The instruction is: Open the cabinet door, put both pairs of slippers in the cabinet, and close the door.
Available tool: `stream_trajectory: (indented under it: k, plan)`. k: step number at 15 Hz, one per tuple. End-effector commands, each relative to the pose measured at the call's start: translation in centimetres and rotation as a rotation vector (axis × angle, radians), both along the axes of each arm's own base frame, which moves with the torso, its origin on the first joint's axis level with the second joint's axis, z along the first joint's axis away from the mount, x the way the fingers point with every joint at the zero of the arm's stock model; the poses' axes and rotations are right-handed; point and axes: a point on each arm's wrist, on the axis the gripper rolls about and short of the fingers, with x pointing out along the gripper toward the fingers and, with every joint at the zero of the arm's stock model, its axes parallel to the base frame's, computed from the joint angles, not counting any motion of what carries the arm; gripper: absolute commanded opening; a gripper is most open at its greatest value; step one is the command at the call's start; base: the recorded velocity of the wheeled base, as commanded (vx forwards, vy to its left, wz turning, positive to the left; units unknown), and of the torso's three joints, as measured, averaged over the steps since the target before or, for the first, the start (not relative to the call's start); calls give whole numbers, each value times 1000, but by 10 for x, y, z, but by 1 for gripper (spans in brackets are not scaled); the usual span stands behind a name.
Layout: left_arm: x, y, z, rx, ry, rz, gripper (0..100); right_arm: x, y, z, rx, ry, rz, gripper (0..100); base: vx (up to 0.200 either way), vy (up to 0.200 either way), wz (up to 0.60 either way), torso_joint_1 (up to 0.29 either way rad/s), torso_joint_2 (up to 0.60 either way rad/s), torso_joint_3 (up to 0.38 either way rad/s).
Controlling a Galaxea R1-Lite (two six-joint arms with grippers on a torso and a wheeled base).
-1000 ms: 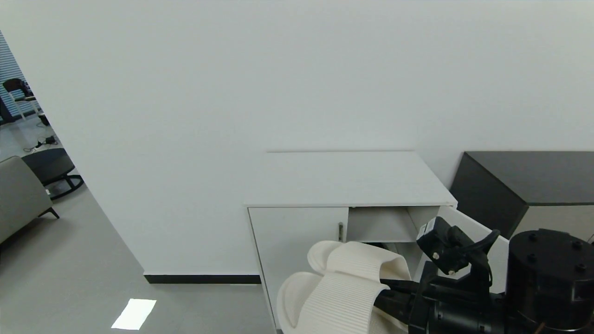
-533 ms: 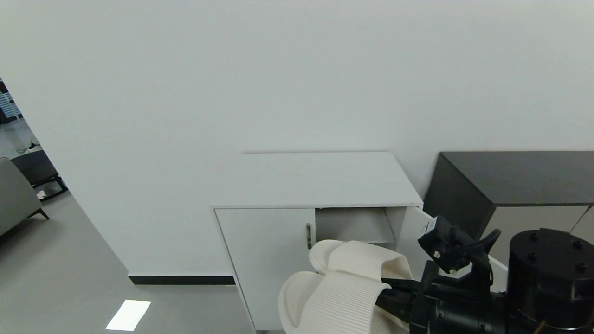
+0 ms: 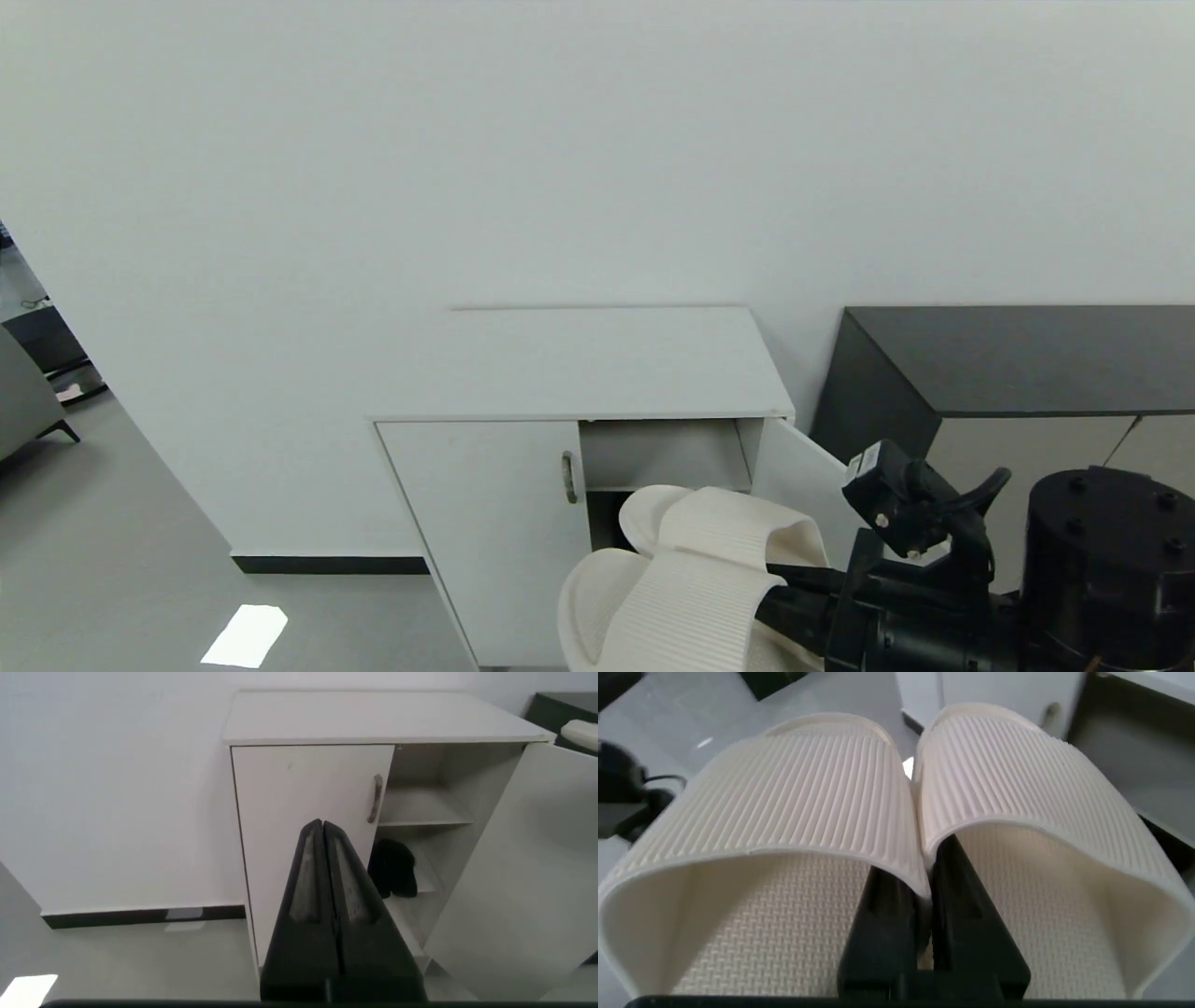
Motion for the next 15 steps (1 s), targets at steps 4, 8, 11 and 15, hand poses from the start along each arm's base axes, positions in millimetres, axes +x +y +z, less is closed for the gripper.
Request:
stream_trajectory:
  k: [4,8,11,15]
  plan:
    - [0,0,0,-2,0,1,0,0,-1,-3,-19,-9,5,0,0,0,0,0,0,0]
    - [0,0,0,-2,-1,3,0,1,1,-5,-25,-4,6,0,0,0,0,-91,178,96]
    - [0,0,0,-2,-1,3,0,1,1,-6,-26,-4,6,0,0,0,0,-175,380,201]
    - [0,0,0,-4,-1,3,0,1,1,-5,-25,-4,5,0,0,0,0,-221,470,251]
